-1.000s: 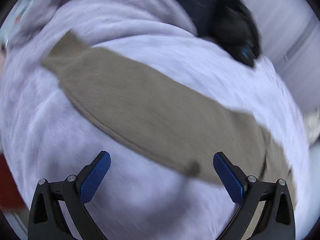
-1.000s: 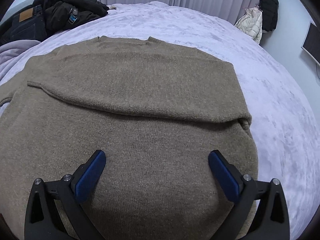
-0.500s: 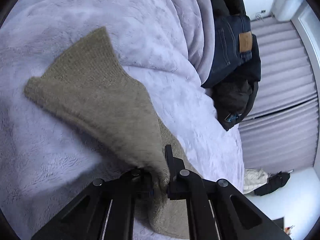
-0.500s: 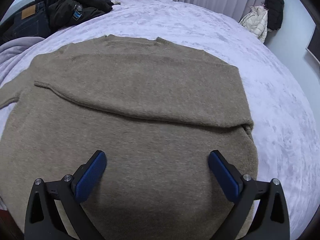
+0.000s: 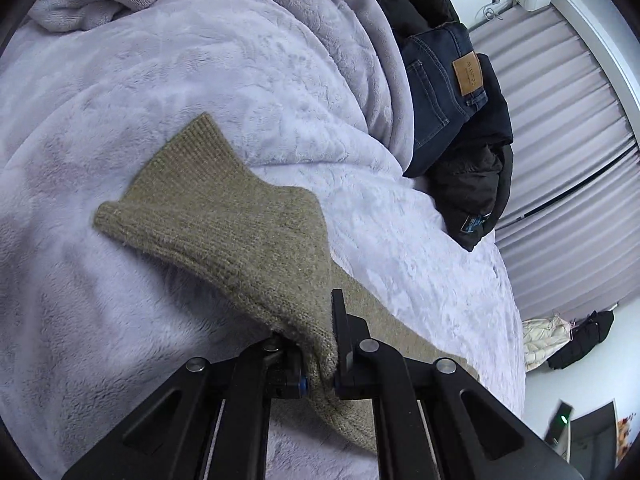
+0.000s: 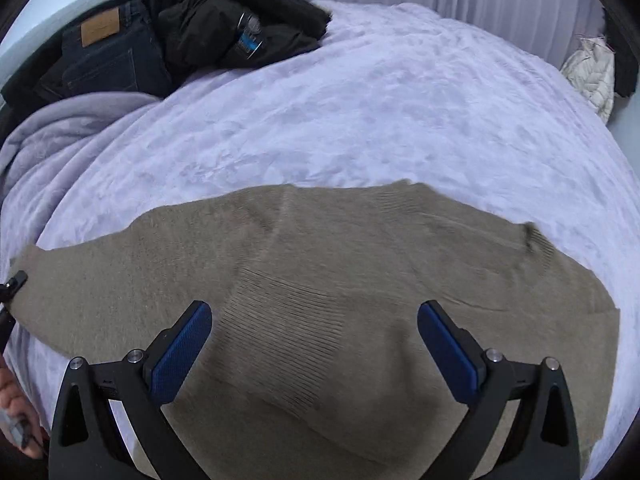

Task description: Fold small clothes

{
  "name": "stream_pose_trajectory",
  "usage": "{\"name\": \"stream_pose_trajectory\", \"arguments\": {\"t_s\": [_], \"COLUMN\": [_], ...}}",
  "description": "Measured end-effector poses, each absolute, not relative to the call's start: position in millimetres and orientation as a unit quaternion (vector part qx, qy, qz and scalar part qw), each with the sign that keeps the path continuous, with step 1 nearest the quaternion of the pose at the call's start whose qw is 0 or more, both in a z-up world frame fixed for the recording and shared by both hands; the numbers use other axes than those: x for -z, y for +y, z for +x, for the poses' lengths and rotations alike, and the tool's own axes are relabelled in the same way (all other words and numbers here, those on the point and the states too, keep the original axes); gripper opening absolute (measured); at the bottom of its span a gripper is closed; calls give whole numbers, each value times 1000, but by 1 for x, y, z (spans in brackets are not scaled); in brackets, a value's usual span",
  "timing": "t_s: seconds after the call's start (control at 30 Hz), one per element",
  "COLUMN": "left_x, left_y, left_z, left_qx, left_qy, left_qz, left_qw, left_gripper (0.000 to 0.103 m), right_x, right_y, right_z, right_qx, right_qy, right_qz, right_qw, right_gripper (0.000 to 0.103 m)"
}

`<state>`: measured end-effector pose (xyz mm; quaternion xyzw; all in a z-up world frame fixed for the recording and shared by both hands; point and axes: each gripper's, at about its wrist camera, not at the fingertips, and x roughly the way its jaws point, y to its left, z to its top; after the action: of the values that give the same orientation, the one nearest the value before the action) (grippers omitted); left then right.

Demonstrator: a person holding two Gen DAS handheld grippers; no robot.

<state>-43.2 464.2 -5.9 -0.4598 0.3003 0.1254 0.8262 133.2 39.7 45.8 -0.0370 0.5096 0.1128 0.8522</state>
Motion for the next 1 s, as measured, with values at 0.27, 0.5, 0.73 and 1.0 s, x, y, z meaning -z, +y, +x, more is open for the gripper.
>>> {"name": "stream_pose_trajectory", "arguments": {"t_s": [0.27,0.5,0.73,1.0], "left_x": [11,20,9,-32], "left_y": [457,468,462,421], "left_z": [-63,-62,-60,-49], "left_qx": [-130,-131,-155,-168], "left_qy": [288,292,302,314], "left_qz": [-448,-461,-442,-372], "left_qw": [836,828,831,857], "left_gripper": [9,9,9,9], "right_x": [7,-23,-7,-53], "right_y": [112,111,183,120], "right_z": [156,151,79,-3], "right_qx": [-63,-68,-149,-213], "right_qy": [510,497,474,391], "right_qz": [-114,-64,-206,-228], "right_qw": [850,863,843,866], "right_gripper": [103,103,102,103]}}
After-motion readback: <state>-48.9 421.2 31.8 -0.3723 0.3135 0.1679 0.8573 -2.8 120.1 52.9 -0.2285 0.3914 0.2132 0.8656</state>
